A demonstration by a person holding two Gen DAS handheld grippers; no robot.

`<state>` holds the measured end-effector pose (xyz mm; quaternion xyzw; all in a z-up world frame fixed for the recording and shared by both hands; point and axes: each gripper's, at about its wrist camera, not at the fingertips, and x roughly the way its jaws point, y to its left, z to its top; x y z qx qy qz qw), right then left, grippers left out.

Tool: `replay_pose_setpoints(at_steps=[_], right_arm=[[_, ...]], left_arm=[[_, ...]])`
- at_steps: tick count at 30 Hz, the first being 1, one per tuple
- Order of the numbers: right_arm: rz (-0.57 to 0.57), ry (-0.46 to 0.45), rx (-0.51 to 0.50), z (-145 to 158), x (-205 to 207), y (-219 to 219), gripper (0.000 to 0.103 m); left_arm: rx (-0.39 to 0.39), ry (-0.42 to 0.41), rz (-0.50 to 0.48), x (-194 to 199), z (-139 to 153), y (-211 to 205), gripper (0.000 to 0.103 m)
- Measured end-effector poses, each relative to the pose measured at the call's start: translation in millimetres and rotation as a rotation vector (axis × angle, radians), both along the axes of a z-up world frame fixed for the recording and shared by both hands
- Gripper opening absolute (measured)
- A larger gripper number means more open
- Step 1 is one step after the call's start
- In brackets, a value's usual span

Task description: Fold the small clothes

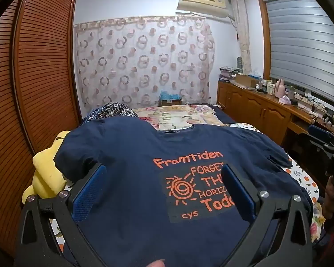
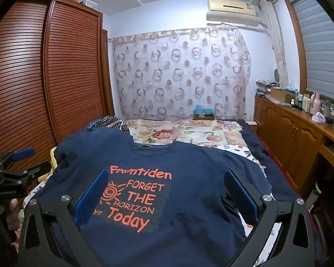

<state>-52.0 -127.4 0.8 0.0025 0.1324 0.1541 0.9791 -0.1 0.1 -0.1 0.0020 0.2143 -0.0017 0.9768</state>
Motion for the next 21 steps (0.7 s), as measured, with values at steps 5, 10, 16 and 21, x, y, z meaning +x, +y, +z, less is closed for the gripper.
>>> replay_pose_setpoints(at_steps=[5, 10, 16, 21], right_arm=[[0.0, 0.003, 0.001, 2.5, 0.7, -1.5, 0.103], [0.001, -0.001, 0.005, 0.1, 0.6, 0.8, 0.103], [0.001, -0.003, -0.001, 0.0, -2.0, 0.9, 0.103], [0.0, -0.005, -0.002, 0.1, -3.2, 2.0, 0.103]], left_arm=[[-0.012, 0.02, -0.004, 1.1, -0.1, 0.5, 0.103], [-0.012, 0.012, -0.002, 0.6, -0.2, 0.8, 0.103], [-0.016, 0.001, -0.001, 0.1, 4.6, 8.8, 0.103], [-0.019, 0.0, -0.001, -0.4, 5.5, 8.4, 0.103]])
